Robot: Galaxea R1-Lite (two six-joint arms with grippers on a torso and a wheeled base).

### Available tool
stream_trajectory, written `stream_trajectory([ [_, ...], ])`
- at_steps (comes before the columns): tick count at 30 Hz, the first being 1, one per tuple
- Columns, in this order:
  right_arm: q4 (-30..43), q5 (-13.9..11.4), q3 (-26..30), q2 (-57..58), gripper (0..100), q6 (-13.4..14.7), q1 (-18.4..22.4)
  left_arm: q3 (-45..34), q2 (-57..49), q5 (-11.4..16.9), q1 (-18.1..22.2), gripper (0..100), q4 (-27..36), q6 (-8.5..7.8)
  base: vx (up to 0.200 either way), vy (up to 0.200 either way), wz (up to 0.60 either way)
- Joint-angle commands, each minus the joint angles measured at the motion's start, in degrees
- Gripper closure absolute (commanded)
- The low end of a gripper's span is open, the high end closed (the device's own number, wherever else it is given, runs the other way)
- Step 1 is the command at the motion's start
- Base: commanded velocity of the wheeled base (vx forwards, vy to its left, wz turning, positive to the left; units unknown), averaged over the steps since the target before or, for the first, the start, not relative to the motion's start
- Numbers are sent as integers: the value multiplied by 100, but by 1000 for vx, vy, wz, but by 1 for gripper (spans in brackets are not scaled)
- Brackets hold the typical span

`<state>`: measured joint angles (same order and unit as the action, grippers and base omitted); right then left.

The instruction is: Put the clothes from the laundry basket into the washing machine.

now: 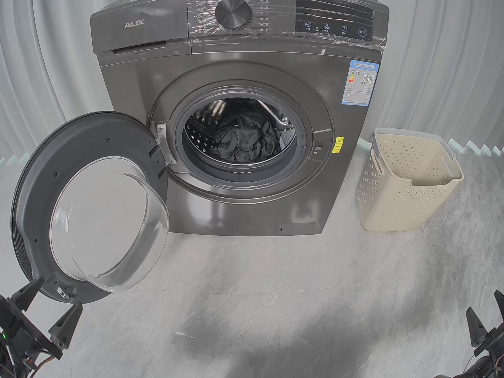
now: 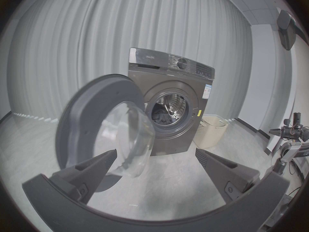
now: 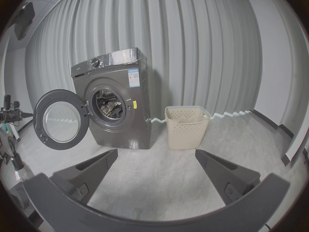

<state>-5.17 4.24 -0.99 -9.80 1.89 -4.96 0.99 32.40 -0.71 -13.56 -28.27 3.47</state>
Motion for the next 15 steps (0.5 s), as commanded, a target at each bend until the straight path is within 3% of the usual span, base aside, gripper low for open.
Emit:
stream_trajectory([
  [1, 367, -73, 37, 980, 0, -277, 479, -99, -2564, 510, 1162, 0, 1728, -5, 0, 0, 0],
  [3, 367, -38, 37, 980, 0, -330, 479, -99, -3170, 871, 1408, 0, 2379, -57, 0, 0, 0],
  [4, 403, -108, 37, 980, 0, -312, 470, -64, -3240, 967, 1435, 0, 2581, 39, 0, 0, 0],
  [6, 499, -363, 99, 980, 0, -145, 470, -64, -3161, 906, 1435, 0, 2581, 83, 0, 0, 0],
  [8, 517, -521, 99, 980, 0, -180, 470, -90, -3170, 721, 1435, 0, 2423, 154, 0, 0, 0],
  [13, 517, -530, 99, 980, 0, -224, 479, -90, -3214, 704, 1382, 0, 2449, 92, 0, 0, 0],
  [15, 517, -538, 99, 980, 0, -215, 470, -81, -3231, 572, 1373, 0, 2519, -66, 0, 0, 0],
])
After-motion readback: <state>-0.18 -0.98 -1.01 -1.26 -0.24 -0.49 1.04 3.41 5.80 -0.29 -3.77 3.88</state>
